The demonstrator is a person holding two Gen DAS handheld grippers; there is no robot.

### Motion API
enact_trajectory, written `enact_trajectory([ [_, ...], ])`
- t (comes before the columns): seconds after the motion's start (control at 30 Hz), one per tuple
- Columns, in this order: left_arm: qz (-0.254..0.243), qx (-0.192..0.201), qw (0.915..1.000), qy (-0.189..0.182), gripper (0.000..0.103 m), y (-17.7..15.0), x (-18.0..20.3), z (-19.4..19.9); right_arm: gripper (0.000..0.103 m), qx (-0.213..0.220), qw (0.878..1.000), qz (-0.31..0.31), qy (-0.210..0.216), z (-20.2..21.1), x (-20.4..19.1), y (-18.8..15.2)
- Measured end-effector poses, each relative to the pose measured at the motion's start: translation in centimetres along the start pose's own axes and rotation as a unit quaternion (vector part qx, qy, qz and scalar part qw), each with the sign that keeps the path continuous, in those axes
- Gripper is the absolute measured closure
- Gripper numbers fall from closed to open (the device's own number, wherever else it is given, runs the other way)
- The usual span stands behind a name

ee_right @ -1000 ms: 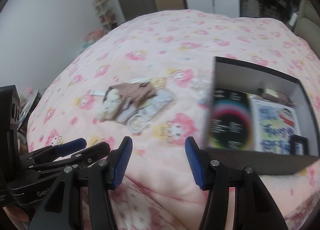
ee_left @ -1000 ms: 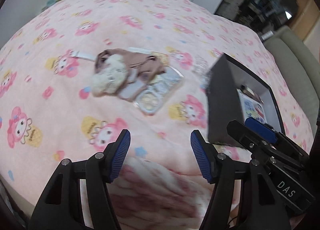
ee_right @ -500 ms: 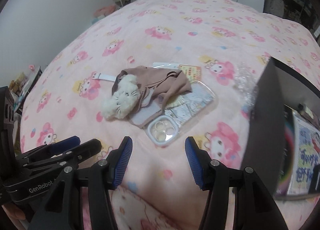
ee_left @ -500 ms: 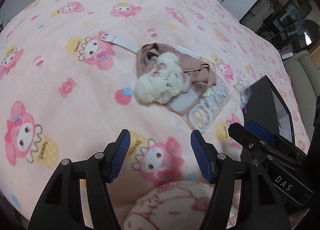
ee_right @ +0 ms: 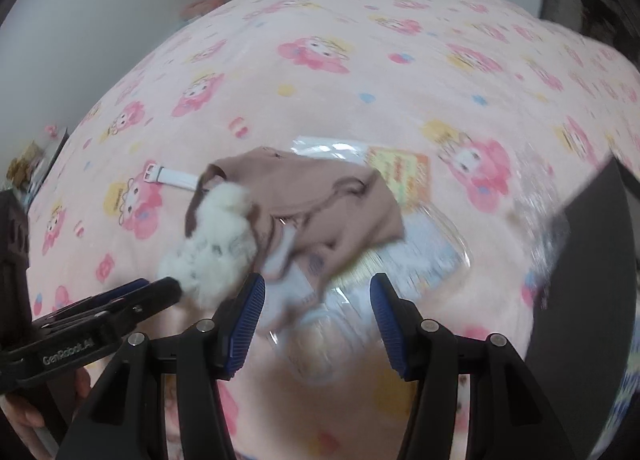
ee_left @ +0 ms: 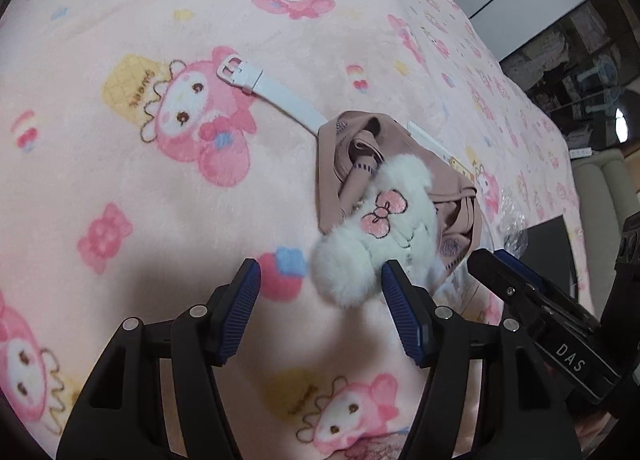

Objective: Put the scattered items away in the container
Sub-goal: 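Move both grippers toward the white plush toy on the beige bag, then close both grippers around the white plush toy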

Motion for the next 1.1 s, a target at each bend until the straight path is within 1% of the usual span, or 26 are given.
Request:
enact_trajectory([
  [0.07,0.020,-0.001,0.9993,-0.031,0.039,0.2,-0.6,-0.2,0.052,-0.003,1.000,-0.001,0.010,-0.4,-0.8,0.6],
  [0.1,0.024,0.000,0.9991,-0.034,0.039,0.2,-0.9,-0.2,0.052,-0.004,1.000,0.000,0.019,-0.6,-1.3,0.9],
  [0.17,0.026,0.000,0.9992,-0.029,0.039,0.0,-1.1,-0.2,0.052,-0.001,1.000,0.006,0.027,-1.0,-2.1,1.5],
  [0.27,0.031,0.001,0.9984,-0.047,0.039,-0.3,-1.3,-0.3,0.052,-0.002,0.999,0.017,0.043,-2.0,-3.4,2.2],
  [0.33,0.033,-0.001,0.9980,-0.053,0.041,-0.3,-1.4,-0.6,0.052,-0.019,0.998,0.033,0.052,-3.2,-4.3,2.3],
  [0.37,0.034,-0.003,0.9981,-0.050,0.041,-0.3,-1.5,-0.7,0.052,-0.026,0.998,0.038,0.053,-3.7,-4.6,2.1],
  [0.4,0.040,-0.005,0.9975,-0.058,0.041,-0.4,-1.6,-0.8,0.052,-0.036,0.997,0.036,0.054,-4.4,-4.6,2.0],
  [0.5,0.068,0.001,0.9917,-0.109,0.041,-0.5,-2.0,-0.5,0.052,-0.058,0.995,0.015,0.082,-5.1,-4.1,1.8],
  [0.53,0.071,0.004,0.9905,-0.118,0.041,-0.5,-2.0,-0.3,0.052,-0.062,0.994,0.014,0.088,-4.9,-4.0,1.6],
  [0.63,0.070,0.010,0.9899,-0.123,0.041,-0.7,-1.5,0.2,0.053,-0.078,0.992,0.016,0.101,-4.6,-4.2,0.8],
  [0.67,0.070,0.008,0.9897,-0.124,0.041,-0.8,-1.4,0.3,0.054,-0.079,0.991,0.014,0.102,-4.4,-4.2,0.6],
  [0.73,0.073,0.005,0.9888,-0.130,0.041,-1.3,-1.1,0.6,0.058,-0.082,0.991,0.009,0.107,-3.9,-4.1,0.2],
  [0.87,0.069,0.000,0.9867,-0.147,0.041,-2.6,-0.6,1.4,0.060,-0.083,0.990,0.001,0.114,-2.4,-3.9,-1.0],
  [0.97,0.058,-0.004,0.9885,-0.139,0.041,-3.0,0.1,1.7,0.061,-0.086,0.990,0.000,0.115,-1.2,-3.6,-2.1],
  [1.1,0.061,-0.004,0.9895,-0.131,0.041,-3.6,-0.5,2.2,0.061,-0.098,0.989,0.031,0.111,-0.3,-3.9,-3.5],
])
Point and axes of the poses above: each gripper's, at about its wrist camera, not at the fingertips, and z roughly against the way its jaws point, x to its right, y to its top, the point moved 2 cm from there along -z, roughly the way its jaws point, and after that the axes turned 14 degrees about -z, right-handed, at the moved point
